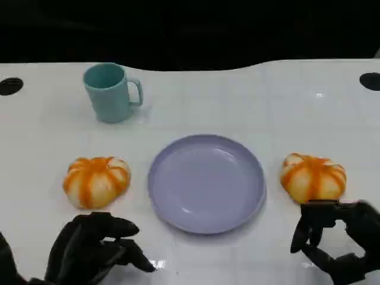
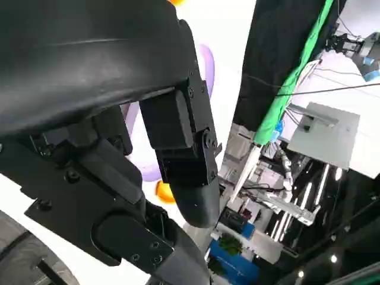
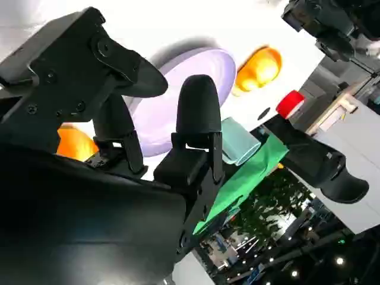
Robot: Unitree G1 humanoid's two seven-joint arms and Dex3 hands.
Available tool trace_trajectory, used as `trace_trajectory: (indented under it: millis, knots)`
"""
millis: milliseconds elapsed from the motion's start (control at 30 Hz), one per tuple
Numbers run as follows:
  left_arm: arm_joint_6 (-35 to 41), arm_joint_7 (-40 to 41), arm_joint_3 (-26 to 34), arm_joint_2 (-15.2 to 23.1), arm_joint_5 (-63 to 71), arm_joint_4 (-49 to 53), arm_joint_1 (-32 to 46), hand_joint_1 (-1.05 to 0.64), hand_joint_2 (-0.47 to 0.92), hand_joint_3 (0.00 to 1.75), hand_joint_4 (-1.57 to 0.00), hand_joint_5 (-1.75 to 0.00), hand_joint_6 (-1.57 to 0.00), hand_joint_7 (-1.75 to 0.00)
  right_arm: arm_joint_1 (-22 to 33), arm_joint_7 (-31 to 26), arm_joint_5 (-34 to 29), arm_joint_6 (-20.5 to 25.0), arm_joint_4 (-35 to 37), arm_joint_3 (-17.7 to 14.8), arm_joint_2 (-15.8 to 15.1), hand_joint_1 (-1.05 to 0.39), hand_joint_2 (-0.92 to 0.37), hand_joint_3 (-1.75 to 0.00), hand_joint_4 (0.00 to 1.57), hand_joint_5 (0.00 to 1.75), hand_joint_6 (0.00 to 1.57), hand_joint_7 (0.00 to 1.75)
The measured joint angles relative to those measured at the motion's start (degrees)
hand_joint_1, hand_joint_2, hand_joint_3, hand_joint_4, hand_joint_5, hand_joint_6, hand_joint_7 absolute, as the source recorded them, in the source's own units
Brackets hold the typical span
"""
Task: Grasp the bread from the table and place it into the plate.
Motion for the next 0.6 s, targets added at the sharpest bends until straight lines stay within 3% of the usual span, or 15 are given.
trace_trajectory:
  millis: [600]
  knots:
    - [0.01,-0.10,-0.07,0.02,0.01,0.00,0.00,-0.92,0.65,0.00,-1.57,-0.46,-1.56,0.00,0.07,0.00,0.01,0.16,-0.19,0.00,0.00,-0.10,-0.37,-1.17,0.74,1.64,0.77,1.24]
